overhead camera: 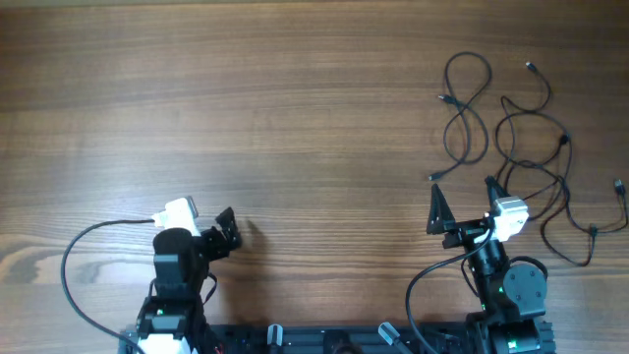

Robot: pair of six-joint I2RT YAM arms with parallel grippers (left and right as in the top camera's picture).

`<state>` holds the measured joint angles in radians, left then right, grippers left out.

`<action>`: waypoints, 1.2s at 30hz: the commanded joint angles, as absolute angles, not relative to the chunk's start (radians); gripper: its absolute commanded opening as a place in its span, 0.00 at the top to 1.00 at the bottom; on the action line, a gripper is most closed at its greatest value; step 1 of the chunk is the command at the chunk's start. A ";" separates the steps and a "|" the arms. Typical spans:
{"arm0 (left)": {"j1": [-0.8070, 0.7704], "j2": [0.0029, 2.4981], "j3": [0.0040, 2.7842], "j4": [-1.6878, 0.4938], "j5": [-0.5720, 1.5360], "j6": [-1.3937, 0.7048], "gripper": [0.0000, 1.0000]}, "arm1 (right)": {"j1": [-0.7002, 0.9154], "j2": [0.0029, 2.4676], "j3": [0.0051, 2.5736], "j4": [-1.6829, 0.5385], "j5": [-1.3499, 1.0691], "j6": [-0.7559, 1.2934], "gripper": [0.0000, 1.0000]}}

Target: Untangle cables

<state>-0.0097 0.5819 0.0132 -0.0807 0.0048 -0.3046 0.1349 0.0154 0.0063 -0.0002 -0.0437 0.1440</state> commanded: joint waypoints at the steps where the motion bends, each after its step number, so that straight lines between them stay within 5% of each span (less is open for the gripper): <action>1: -0.002 0.487 0.006 -0.080 0.011 -0.292 0.00 | 0.137 0.005 0.005 0.003 -0.033 0.138 0.00; 20: -0.011 0.022 0.006 -0.080 0.025 -0.163 0.00 | 0.137 0.005 0.005 0.003 -0.033 0.138 0.00; 36: -0.011 0.005 0.006 -0.077 0.017 -0.164 0.00 | 0.137 0.005 0.005 0.003 -0.033 0.138 0.00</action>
